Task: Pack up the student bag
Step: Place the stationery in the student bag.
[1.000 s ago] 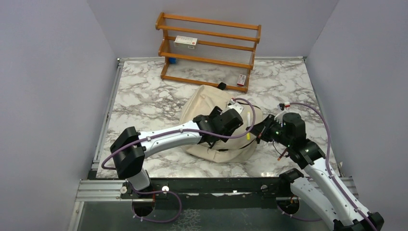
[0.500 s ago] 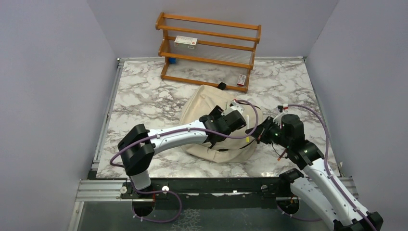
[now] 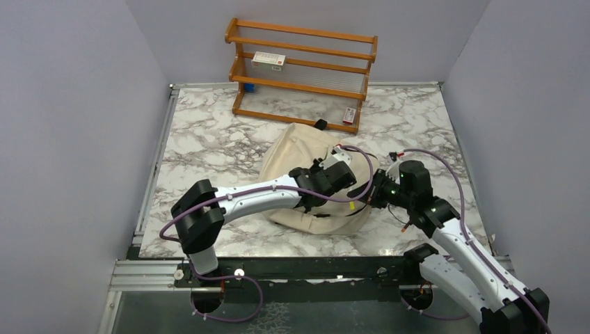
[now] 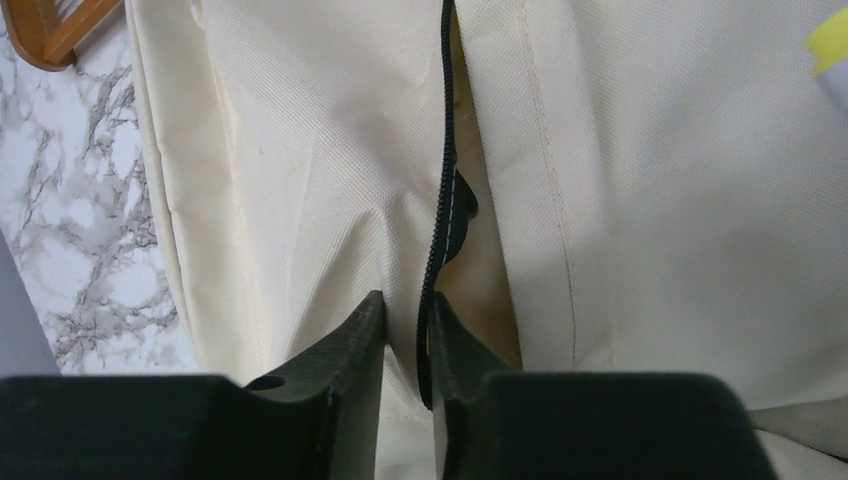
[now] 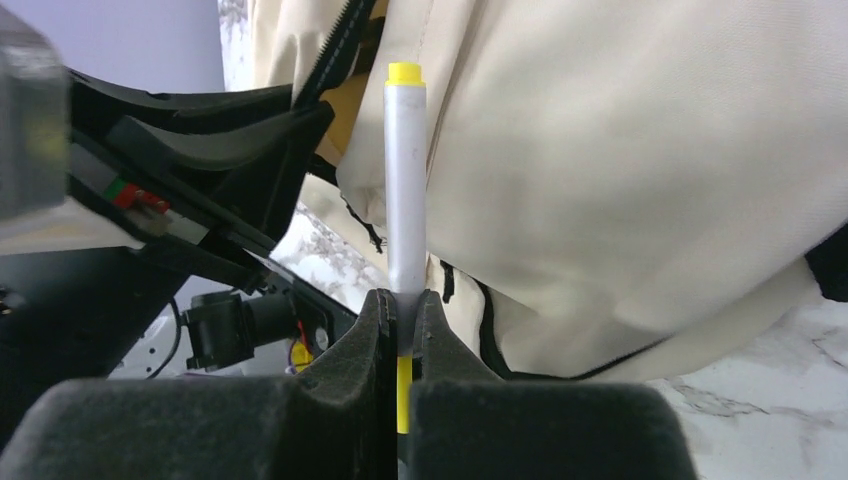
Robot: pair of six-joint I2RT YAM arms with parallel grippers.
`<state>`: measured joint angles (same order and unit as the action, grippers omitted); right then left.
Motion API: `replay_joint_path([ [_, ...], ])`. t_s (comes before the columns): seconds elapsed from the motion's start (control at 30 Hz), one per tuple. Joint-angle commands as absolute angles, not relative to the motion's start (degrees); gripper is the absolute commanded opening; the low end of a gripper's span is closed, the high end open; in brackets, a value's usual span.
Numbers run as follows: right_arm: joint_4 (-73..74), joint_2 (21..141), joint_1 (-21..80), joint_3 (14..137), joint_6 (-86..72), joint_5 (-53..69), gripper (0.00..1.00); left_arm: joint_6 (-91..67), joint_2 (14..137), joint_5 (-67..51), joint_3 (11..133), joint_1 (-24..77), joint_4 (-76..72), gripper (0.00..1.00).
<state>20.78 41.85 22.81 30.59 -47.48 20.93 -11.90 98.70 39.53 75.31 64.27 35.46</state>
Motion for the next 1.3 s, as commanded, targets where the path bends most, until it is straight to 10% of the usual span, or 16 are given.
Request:
replay_joint_path([
  [0.0, 16.0, 45.5, 23.0, 32.2, -46.5, 27.7, 0.01, -13.4, 94.1, 42.4, 74.5, 64.5, 34.2, 0.16],
  [0.27, 15.2, 55.8, 23.0, 38.1, -45.1, 39.6, 0.01, -15.5, 88.2, 40.0, 71.1, 64.4, 28.9, 0.00],
  [1.27, 5.7, 82.9, 24.2, 49.9, -46.3, 44.3, 0.01, -18.4, 85.5, 31.1, 66.3, 64.4, 19.2, 0.00],
])
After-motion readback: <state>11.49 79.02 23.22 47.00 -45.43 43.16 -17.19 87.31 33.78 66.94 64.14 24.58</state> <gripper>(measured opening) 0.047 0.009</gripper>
